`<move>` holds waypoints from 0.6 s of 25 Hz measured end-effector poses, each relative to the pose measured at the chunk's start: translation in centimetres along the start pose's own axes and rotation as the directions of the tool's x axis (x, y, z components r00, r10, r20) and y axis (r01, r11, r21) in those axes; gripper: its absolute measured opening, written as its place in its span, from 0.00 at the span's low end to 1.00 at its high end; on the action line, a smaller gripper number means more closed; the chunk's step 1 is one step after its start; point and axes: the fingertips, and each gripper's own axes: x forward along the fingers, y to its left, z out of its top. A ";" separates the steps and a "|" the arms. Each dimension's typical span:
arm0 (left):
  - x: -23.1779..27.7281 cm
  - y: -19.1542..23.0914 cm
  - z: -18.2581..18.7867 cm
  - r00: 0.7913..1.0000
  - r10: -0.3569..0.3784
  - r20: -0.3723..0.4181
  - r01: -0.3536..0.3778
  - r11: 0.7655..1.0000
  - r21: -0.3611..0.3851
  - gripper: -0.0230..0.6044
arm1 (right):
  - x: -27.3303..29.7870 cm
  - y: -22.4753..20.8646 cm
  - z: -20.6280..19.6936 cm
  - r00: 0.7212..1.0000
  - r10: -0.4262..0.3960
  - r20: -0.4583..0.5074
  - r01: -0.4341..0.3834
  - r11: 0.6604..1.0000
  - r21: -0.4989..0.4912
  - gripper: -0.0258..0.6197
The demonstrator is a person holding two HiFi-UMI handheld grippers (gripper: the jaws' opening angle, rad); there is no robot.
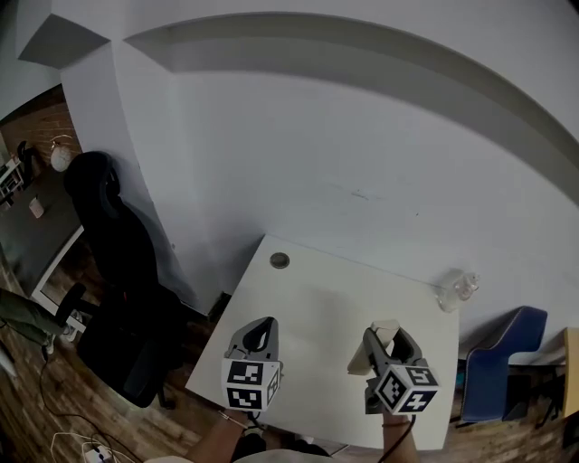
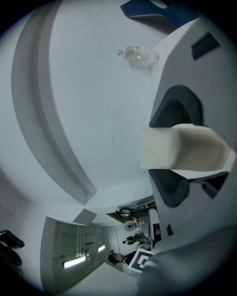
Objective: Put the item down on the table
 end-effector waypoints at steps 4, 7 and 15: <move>-0.9 0.8 -0.3 0.999 0.047 -0.006 -0.047 0.999 -0.013 0.06 | 1.0 0.9 0.0 0.998 0.064 -0.018 -0.065 0.998 -0.022 0.50; -1.7 2.2 -0.6 0.996 0.089 -0.010 -0.089 0.996 0.001 0.06 | 2.1 2.2 -0.2 0.994 0.109 -0.024 -0.110 0.993 -0.043 0.50; -2.6 5.8 -1.0 0.988 0.154 -0.008 -0.153 0.988 0.031 0.06 | 5.9 6.2 -0.1 0.976 0.214 -0.046 -0.218 0.965 -0.146 0.50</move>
